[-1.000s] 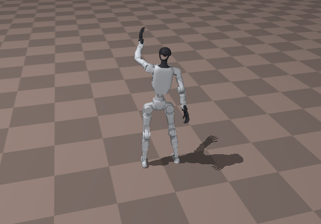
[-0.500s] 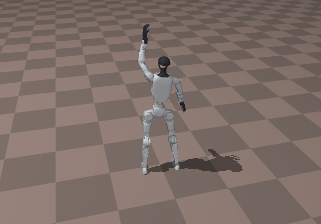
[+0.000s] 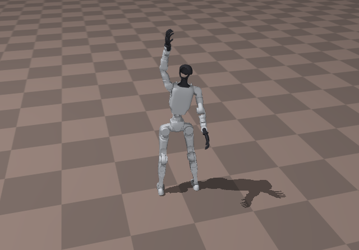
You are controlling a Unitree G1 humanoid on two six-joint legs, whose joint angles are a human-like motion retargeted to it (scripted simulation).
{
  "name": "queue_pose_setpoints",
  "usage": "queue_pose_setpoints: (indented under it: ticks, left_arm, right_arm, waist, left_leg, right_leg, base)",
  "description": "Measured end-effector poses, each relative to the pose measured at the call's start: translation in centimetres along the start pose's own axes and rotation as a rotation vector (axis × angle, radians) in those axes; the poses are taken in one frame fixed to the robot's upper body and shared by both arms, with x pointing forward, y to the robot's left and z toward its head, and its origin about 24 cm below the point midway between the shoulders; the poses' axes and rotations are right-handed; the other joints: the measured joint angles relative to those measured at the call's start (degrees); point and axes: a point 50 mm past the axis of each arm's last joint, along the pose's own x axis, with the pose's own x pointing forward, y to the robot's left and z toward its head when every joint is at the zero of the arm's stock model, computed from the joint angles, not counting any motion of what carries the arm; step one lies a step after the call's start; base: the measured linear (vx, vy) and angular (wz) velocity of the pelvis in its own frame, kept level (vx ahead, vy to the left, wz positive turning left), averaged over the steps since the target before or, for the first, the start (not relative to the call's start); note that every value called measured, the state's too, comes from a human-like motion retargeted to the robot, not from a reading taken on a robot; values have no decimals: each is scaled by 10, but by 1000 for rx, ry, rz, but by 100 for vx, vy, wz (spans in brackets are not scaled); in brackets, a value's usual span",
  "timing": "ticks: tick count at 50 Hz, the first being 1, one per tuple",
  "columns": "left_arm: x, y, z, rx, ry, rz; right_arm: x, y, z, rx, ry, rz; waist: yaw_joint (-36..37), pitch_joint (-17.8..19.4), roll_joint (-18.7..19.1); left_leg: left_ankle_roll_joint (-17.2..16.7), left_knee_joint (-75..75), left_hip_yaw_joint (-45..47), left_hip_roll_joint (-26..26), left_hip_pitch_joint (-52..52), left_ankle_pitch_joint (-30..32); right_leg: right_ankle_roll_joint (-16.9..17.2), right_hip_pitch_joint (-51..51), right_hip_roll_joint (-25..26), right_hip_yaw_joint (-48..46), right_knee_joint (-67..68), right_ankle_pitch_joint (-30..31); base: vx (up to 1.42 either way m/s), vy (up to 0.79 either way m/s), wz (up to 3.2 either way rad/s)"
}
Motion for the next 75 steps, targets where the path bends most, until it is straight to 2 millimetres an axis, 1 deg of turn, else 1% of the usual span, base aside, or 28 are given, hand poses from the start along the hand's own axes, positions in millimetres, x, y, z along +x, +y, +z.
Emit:
queue_pose_setpoints:
  ticks: [3,5,8,13,15,18,21,23,26,29,32,34,35,38,40,42,43,45,49,52,54,57,59,64,65,70,73,75]
  left_arm:
    - [0,-3,6,-4,-44,-18]
    - [-1,-3,4,25,-43,-32]
    - [-1,-1,0,80,-16,-29]
    - [-28,-39,-50,80,97,-218]
    - [-59,-61,-90,27,191,-326]
    - [-124,-77,-150,24,320,-427]
    - [-196,-63,-199,111,431,-444]
    - [-257,-48,-227,183,548,-524]
    - [-360,-11,-251,253,781,-641]
    - [-476,41,-248,289,1115,-674]
    - [-596,105,-206,384,1529,-614]
    - [-668,151,-152,504,1824,-533]
    - [-698,172,-117,575,1973,-478]
    - [-756,230,9,839,2403,-160]
    - [-763,258,105,1051,2642,77]
    - [-748,275,191,1224,2832,206]
    - [-735,280,228,-1249,-2816,-216]
    - [-702,286,289,-1215,-2660,-170]
    - [-639,289,360,-1169,-2499,-118]
    - [-610,284,389,-1148,-2424,-162]
    - [-605,281,395,-1133,-2409,-176]
    - [-624,284,378,-1119,-2468,-139]
    - [-650,290,348,-1126,-2557,-88]
    - [-719,301,218,-1199,-2876,36]
    - [-729,301,184,1180,2854,-62]
    - [-742,269,12,984,2446,-230]
    - [-730,232,-63,872,2236,-371]
    - [-723,212,-90,810,2148,-471]
  right_arm:
    - [-1,6,-46,113,103,56]
    - [-1,7,-45,175,95,64]
    - [-1,5,6,228,-35,35]
    - [-39,-4,159,64,-429,40]
    - [-78,-3,226,-9,-602,48]
    - [-163,-7,316,12,-921,3]
    - [-283,-23,379,213,-1329,-55]
    - [-371,-33,396,301,-1604,-18]
    - [-502,-54,383,428,-2016,47]
    - [-618,-82,328,559,-2400,110]
    - [-707,-112,242,672,-2757,139]
    - [-748,-133,175,733,-2984,102]
    - [-762,-143,139,-743,3006,-66]
    - [-784,-170,32,-696,2709,62]
    - [-781,-189,-32,-692,2539,113]
    - [-769,-207,-95,-713,2377,124]
    - [-760,-217,-124,-737,2295,116]
    - [-732,-236,-178,-803,2123,73]
    - [-666,-258,-262,-874,1806,-85]
    - [-634,-261,-292,-856,1680,-166]
    - [-633,-262,-292,-853,1677,-170]
    - [-649,-264,-276,-865,1747,-121]
    - [-672,-266,-252,-874,1842,-75]
    - [-738,-261,-148,-911,2171,-8]
    - [-749,-257,-120,-916,2255,-3]
    - [-781,-227,22,-854,2711,-89]
    - [-780,-219,65,-852,2835,-203]
    - [-777,-223,72,-877,2842,-263]
  waist:
    - [-4,-18,0]
    - [-6,-21,-1]
    - [-2,-6,-6]
    - [-26,17,-30]
    - [-28,24,-45]
    - [-23,27,-60]
    - [-20,33,-66]
    - [-18,35,-70]
    - [-15,36,-76]
    - [-12,38,-80]
    - [-8,39,-82]
    - [-3,40,-85]
    - [0,41,-87]
    - [11,46,-95]
    - [19,46,-105]
    - [27,47,-115]
    - [31,46,-121]
    - [40,44,-130]
    - [55,41,-139]
    - [58,40,-137]
    - [54,40,-133]
    - [46,45,-128]
    - [43,48,-124]
    - [40,49,-117]
    - [39,48,-117]
    - [35,38,-119]
    - [38,32,-123]
    - [41,29,-127]
  left_leg:
    - [-3,0,0,3,-5,0]
    - [-3,1,0,3,-7,0]
    - [1,2,-2,0,-8,0]
    - [10,4,-6,-8,1,-2]
    - [15,6,-8,-12,7,-3]
    - [18,16,-8,-11,15,-11]
    - [17,16,-7,-9,32,-13]
    - [16,20,-7,-8,39,-17]
    - [14,26,-7,-7,46,-21]
    - [10,28,-7,-7,50,-23]
    - [6,28,-7,-7,50,-24]
    - [3,27,-6,-7,49,-25]
    - [1,26,-6,-7,49,-25]
    - [-4,23,-5,-7,48,-25]
    - [-6,20,-4,-8,46,-24]
    - [-6,18,-4,-9,41,-22]
    - [-6,17,-5,-9,37,-20]
    - [-9,17,-5,-5,29,-18]
    - [-12,18,-5,4,12,-16]
    - [-12,19,-4,7,5,-15]
    - [-12,19,-3,8,3,-15]
    - [-12,19,0,9,5,-16]
    - [-12,18,4,9,9,-17]
    - [-7,15,10,3,23,-17]
    - [-5,15,11,1,26,-17]
    - [-1,19,8,2,34,-18]
    - [1,21,3,1,35,-17]
    - [1,23,0,1,35,-17]
  right_leg:
    - [0,-2,3,-1,-4,2]
    - [0,-4,3,-2,-5,2]
    - [0,-3,0,-2,-5,0]
    - [0,6,-9,-1,-1,-5]
    - [-1,13,-13,-1,2,-8]
    - [-8,20,-11,4,11,-13]
    - [-13,36,-7,8,10,-12]
    - [-17,44,-5,11,11,-12]
    - [-21,53,-3,14,12,-11]
    - [-22,57,-3,16,11,-9]
    - [-21,58,-3,16,9,-7]
    - [-19,58,-4,16,8,-6]
    - [-18,58,-4,16,7,-5]
    - [-13,56,-5,15,6,-5]
    - [-10,53,-6,13,5,-5]
    - [-5,48,-8,11,5,-4]
    - [-2,44,-8,10,5,-4]
    - [0,36,-3,8,5,-1]
    - [0,21,9,6,3,6]
    - [0,15,14,6,1,10]
    - [0,13,15,7,-1,11]
    - [0,13,16,11,-3,12]
    - [0,16,15,16,-4,12]
    - [-1,25,5,26,-4,9]
    - [-1,27,4,27,-3,8]
    - [-9,37,5,26,-1,5]
    - [-10,41,5,22,0,5]
    - [-9,43,4,19,0,4]
  base:
    - [1,-2,0]
    - [0,0,0]
    - [0,0,0]
    - [0,0,0]
    - [-6,2,4]
    - [-4,0,-2]
    - [0,0,0]
    - [0,0,0]
    - [0,0,0]
    - [0,0,0]
    - [0,0,0]
    - [0,0,0]
    - [0,0,0]
    - [2,1,1]
    - [6,1,3]
    - [6,1,6]
    - [0,0,0]
    - [2,-3,2]
    - [2,-3,1]
    - [0,0,0]
    - [0,0,0]
    - [0,0,0]
    - [0,0,0]
    - [0,0,0]
    - [0,0,0]
    - [0,0,0]
    - [0,0,0]
    - [0,0,0]
